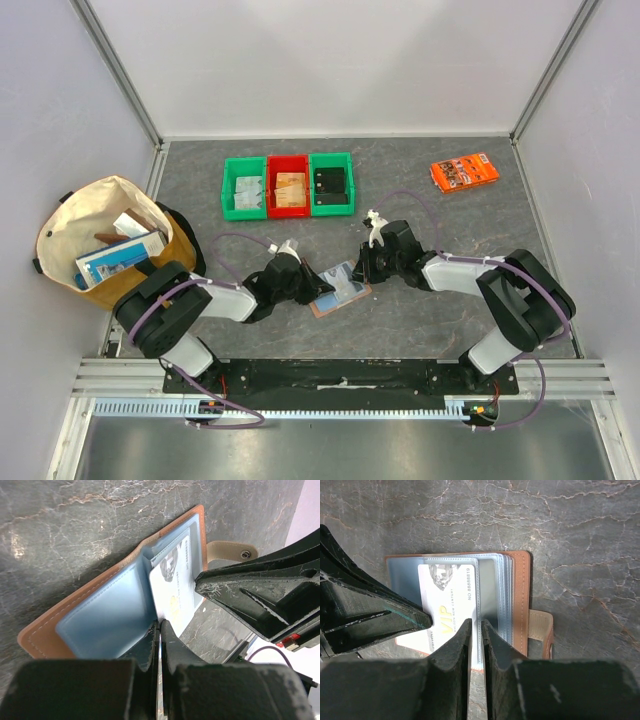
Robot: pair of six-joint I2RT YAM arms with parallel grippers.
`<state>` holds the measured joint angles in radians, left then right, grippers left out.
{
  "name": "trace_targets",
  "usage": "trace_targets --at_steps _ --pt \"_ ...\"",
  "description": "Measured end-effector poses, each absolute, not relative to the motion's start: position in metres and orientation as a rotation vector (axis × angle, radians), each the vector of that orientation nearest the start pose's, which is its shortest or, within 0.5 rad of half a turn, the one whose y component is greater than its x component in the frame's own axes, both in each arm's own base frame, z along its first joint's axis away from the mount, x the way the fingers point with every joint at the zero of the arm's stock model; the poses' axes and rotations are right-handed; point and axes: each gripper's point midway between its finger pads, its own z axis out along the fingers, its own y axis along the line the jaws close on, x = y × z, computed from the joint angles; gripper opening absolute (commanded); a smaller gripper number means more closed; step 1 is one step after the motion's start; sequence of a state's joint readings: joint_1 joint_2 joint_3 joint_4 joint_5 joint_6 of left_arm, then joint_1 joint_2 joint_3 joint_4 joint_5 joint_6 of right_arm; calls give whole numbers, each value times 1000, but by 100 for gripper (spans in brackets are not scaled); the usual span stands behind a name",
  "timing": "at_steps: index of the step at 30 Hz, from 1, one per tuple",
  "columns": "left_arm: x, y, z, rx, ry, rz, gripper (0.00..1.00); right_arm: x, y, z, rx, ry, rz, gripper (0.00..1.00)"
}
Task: Take the credit cards out of the card holder
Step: Remove the credit card from the card holder.
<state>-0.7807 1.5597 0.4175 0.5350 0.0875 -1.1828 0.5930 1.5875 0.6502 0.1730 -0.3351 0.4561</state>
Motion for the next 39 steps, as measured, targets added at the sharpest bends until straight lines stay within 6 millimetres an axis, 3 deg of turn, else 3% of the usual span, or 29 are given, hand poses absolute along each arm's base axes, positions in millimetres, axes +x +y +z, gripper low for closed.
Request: trace_targets --at_steps 23,39 --pt "221 -292 26 -448 2402 -1124 2 247 272 33 -382 2436 1001 8" --pt "222 -291 26 -460 2395 -1128 2 254 266 22 -290 2455 1006 0"
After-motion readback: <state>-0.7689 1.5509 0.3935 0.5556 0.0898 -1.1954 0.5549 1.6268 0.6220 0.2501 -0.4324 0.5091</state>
